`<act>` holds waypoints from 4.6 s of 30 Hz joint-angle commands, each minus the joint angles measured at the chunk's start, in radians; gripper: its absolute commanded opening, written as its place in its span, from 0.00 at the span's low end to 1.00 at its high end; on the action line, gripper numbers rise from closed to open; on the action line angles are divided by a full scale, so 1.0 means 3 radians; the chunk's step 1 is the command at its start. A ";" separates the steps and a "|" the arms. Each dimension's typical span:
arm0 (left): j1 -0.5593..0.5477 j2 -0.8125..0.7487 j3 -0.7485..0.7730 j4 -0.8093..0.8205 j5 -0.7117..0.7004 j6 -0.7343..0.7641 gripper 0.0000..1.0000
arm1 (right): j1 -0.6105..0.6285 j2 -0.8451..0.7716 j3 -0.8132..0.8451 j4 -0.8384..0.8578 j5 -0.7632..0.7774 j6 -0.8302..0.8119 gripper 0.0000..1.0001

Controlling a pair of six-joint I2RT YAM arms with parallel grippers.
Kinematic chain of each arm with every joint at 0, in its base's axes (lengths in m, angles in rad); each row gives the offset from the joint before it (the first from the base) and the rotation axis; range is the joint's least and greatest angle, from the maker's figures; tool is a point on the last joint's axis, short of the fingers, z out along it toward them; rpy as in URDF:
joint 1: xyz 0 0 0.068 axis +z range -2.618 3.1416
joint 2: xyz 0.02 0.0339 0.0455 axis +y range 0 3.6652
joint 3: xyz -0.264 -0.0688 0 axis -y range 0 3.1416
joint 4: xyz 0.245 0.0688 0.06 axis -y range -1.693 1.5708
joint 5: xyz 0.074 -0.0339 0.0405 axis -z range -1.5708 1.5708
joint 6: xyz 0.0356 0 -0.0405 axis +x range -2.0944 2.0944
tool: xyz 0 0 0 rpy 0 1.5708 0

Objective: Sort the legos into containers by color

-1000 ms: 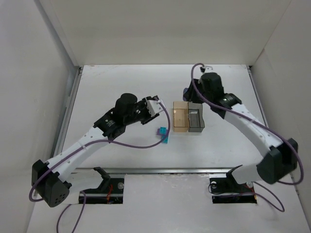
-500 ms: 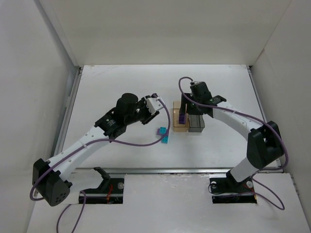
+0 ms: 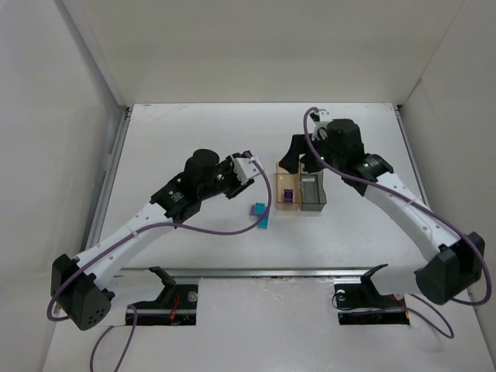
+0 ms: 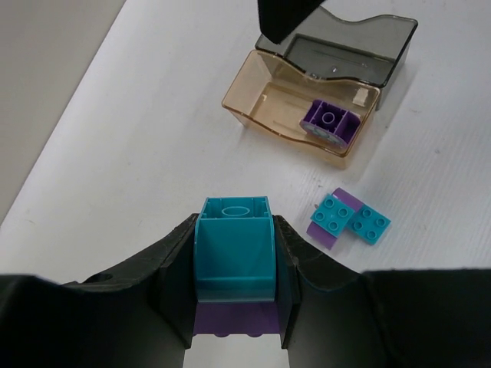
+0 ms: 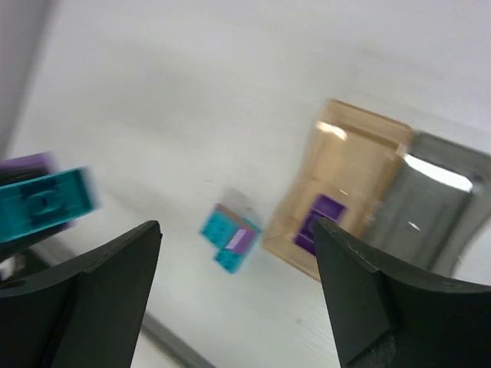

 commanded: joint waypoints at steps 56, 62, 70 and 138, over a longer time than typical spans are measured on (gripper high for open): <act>-0.0002 -0.0297 -0.0112 0.0753 0.0740 0.0532 0.00 | 0.0573 0.0549 0.0604 0.0976 -0.1889 0.0441 0.00; -0.0002 -0.0297 -0.0112 0.0676 0.0704 0.0568 0.33 | 0.0573 0.0549 0.0604 0.1007 -0.1823 0.0523 0.00; -0.0032 -0.0327 -0.0076 0.0477 0.0704 0.0568 1.00 | 0.0573 0.0549 0.0604 0.1007 -0.1711 0.0584 0.00; -0.0032 -0.0409 -0.0004 -0.0060 0.0044 0.0619 0.00 | 0.0313 0.0191 0.0277 0.1007 -0.1481 0.0686 0.00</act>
